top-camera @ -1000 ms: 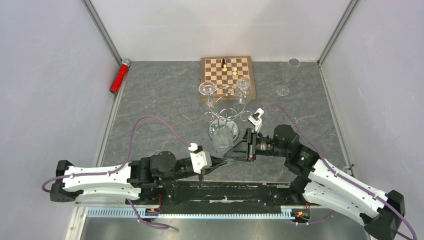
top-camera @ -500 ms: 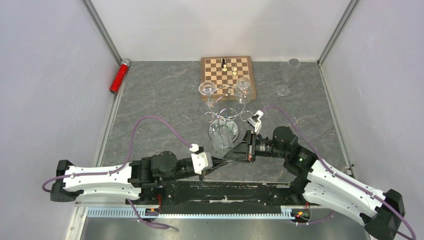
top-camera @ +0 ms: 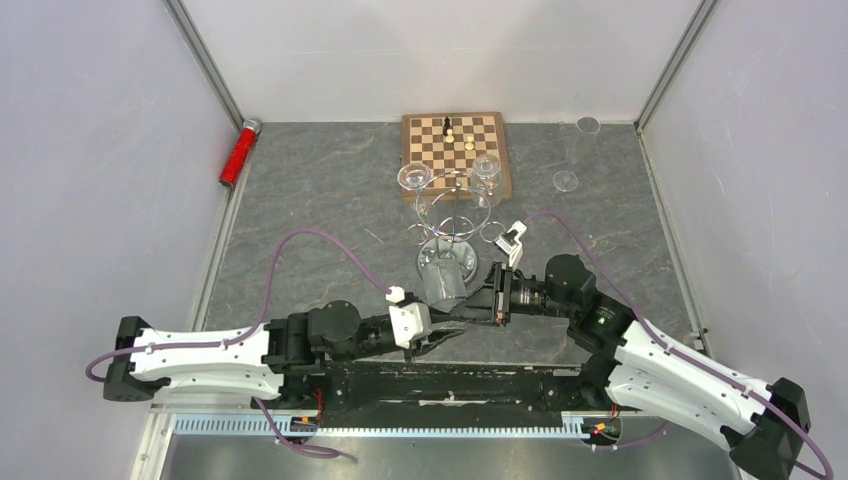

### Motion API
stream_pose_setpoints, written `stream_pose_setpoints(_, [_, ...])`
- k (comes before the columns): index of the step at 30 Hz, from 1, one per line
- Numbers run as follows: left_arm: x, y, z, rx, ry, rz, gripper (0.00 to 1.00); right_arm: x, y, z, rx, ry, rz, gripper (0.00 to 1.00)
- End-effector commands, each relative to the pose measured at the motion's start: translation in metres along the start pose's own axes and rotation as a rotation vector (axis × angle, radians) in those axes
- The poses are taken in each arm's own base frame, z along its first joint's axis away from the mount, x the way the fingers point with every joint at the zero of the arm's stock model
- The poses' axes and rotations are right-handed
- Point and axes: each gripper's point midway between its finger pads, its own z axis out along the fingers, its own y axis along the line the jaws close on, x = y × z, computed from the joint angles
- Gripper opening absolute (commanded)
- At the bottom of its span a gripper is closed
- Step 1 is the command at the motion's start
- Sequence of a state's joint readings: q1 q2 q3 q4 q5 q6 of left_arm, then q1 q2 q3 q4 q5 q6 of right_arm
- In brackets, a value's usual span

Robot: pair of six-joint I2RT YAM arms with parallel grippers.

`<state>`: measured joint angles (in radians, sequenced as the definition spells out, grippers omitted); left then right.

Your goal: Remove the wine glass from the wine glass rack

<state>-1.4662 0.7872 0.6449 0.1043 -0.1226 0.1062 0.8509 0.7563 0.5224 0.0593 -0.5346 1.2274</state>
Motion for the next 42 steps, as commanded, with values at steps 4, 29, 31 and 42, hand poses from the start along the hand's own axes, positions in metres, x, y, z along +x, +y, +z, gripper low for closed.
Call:
stream_pose_setpoints(4, [-0.047,0.003,-0.001,-0.011,-0.113,-0.036,0.47,-0.007,0.036,-0.006,-0.151,-0.054,-0.123,0.00])
stream_pose_setpoints(29, [-0.089,0.036,-0.010,-0.247,0.055,-0.383,0.76,-0.022,0.011,-0.033,0.076,-0.078,-0.743,0.00])
stream_pose_setpoints(31, [-0.090,0.035,-0.008,-0.246,0.065,-0.412,0.76,-0.029,0.005,-0.037,0.120,-0.092,-0.819,0.00])
stream_pose_setpoints(42, [-0.090,0.072,-0.016,-0.305,0.060,-0.771,0.76,-0.058,-0.016,-0.059,0.280,-0.176,-1.157,0.00])
